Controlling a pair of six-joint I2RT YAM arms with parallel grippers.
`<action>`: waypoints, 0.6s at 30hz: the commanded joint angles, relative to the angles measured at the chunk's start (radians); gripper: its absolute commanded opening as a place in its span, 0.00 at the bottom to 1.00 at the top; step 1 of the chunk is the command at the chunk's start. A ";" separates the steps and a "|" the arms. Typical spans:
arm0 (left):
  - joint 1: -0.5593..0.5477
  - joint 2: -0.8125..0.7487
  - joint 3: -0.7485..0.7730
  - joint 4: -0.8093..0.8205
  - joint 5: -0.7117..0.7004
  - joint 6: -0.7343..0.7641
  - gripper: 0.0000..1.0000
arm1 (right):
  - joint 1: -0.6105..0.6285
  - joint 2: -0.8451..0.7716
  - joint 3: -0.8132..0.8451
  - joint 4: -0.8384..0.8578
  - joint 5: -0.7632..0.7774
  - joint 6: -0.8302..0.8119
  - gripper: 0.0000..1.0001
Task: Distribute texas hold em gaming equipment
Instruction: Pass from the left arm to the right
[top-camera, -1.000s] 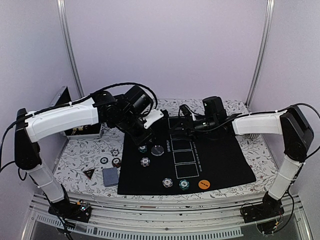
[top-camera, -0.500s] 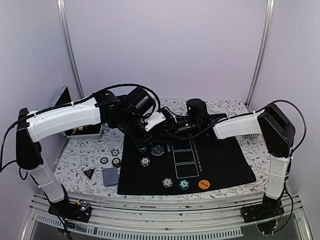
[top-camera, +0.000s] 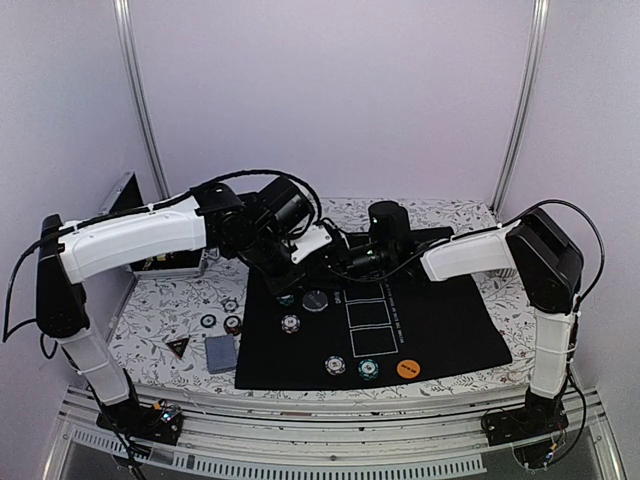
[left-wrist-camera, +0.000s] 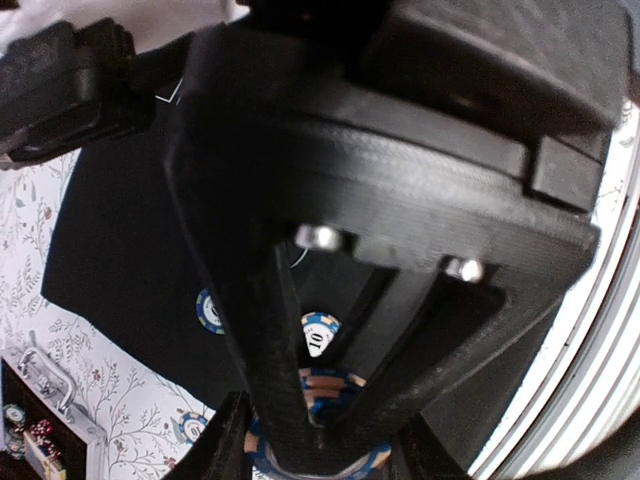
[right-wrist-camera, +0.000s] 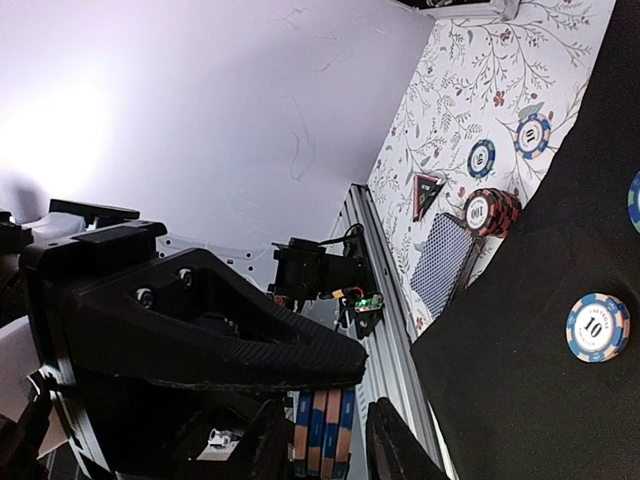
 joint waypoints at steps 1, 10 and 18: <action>-0.011 0.016 0.023 -0.007 -0.027 0.008 0.00 | 0.014 0.020 0.017 0.022 -0.024 0.000 0.27; -0.011 0.005 0.012 0.000 -0.047 0.004 0.07 | 0.004 0.007 0.008 0.001 -0.020 -0.015 0.04; -0.010 -0.322 -0.386 0.622 -0.067 0.118 0.72 | -0.041 -0.076 -0.014 -0.038 -0.052 -0.062 0.02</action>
